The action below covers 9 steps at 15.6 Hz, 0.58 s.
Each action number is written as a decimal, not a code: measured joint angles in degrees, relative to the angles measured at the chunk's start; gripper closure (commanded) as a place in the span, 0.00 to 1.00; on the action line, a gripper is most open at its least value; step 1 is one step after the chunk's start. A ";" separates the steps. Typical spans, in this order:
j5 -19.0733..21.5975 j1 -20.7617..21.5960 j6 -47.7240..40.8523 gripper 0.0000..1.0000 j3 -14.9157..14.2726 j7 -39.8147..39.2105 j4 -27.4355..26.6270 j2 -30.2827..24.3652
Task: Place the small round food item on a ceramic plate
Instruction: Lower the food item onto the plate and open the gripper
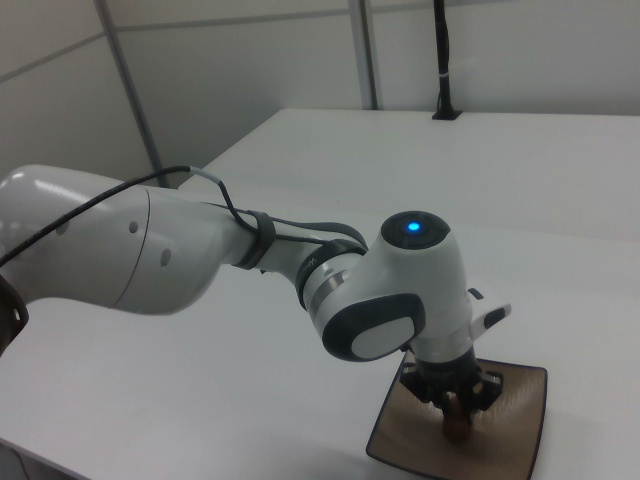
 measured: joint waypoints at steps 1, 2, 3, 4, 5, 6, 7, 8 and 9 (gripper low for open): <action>0.00 0.00 0.59 0.42 0.00 0.00 -0.27 -0.03; 0.01 0.00 0.62 0.20 0.00 0.00 -0.31 -0.07; 0.02 0.00 0.62 0.00 0.00 0.00 -0.32 -0.09; 0.03 0.00 0.62 0.00 -0.01 0.01 -0.35 -0.08; 0.04 0.00 0.62 0.00 -0.01 0.01 -0.41 -0.07; 0.06 0.00 0.61 0.00 -0.01 0.02 -0.42 -0.08; 0.06 0.02 0.52 0.00 -0.01 0.02 -0.37 -0.17; 0.07 0.12 0.20 0.00 -0.01 0.02 -0.16 -0.48; 0.09 0.36 -0.72 0.00 0.00 0.06 0.36 -1.01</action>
